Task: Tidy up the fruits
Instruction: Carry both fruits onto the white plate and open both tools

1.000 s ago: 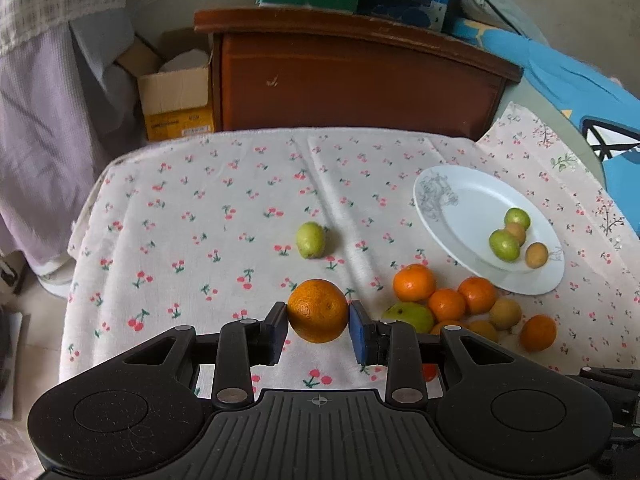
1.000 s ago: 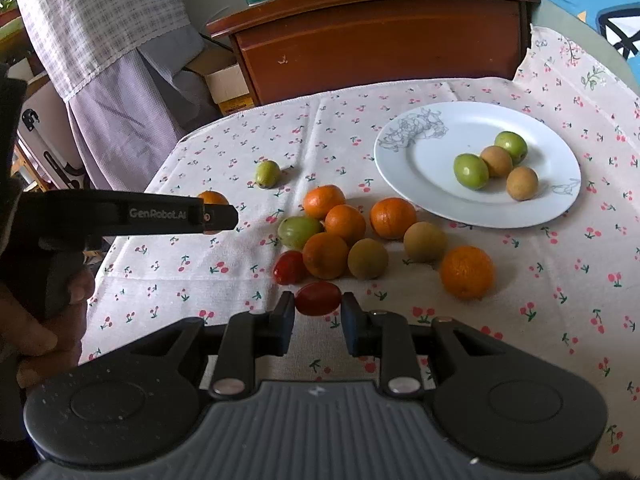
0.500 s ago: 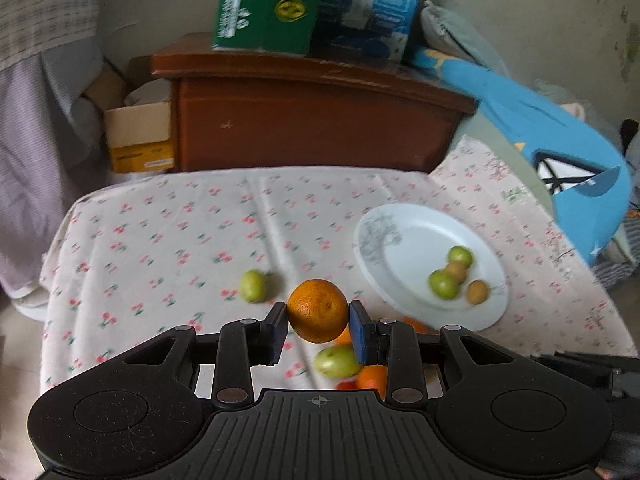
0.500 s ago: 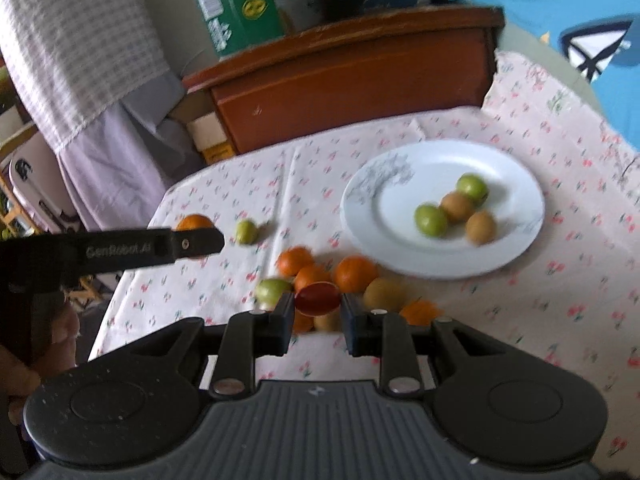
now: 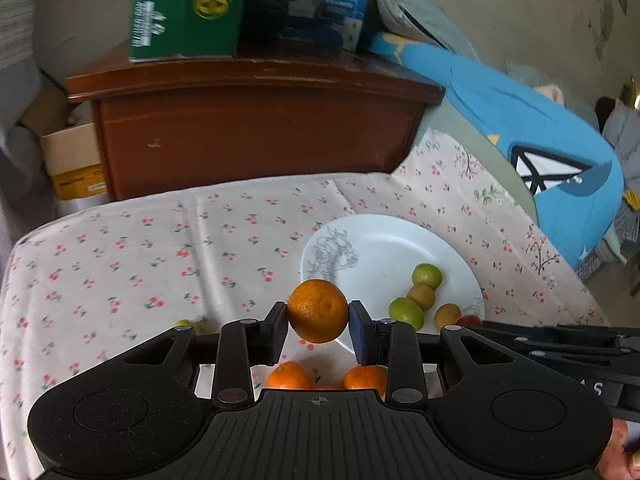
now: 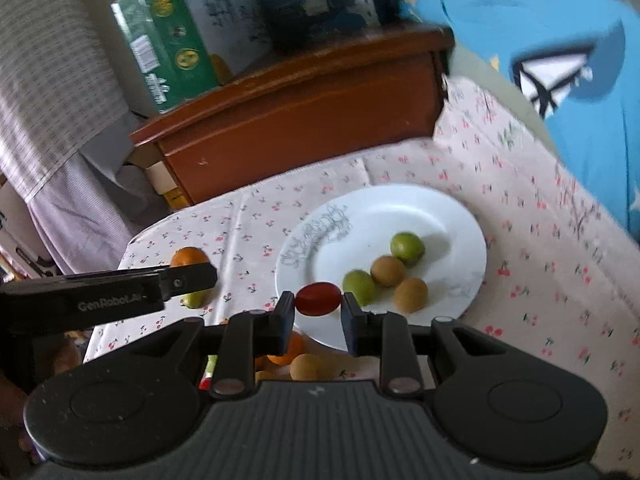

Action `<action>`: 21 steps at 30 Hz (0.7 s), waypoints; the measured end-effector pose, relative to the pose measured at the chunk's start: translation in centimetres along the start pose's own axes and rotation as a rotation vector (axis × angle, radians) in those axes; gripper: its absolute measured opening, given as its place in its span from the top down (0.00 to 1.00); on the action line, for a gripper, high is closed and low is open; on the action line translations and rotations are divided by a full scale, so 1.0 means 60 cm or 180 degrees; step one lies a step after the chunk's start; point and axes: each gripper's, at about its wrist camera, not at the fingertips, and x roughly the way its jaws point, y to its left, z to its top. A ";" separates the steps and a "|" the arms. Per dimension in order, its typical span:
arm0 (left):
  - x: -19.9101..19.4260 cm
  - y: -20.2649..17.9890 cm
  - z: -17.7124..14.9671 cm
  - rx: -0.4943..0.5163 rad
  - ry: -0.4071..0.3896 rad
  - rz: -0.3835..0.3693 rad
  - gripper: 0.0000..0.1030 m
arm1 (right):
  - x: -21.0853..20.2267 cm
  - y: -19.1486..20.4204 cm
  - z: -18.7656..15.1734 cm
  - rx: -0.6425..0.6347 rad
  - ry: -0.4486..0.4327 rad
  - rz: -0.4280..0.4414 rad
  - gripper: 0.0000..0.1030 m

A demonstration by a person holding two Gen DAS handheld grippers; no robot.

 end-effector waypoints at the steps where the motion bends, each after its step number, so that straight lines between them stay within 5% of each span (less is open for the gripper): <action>1: 0.009 -0.004 0.002 0.0034 0.0017 -0.0012 0.71 | 0.005 -0.004 0.000 0.0053 0.0032 -0.0011 0.76; 21: 0.096 -0.031 0.024 0.0214 0.0184 -0.0182 0.69 | 0.066 -0.048 0.004 0.0564 0.0250 -0.0157 0.73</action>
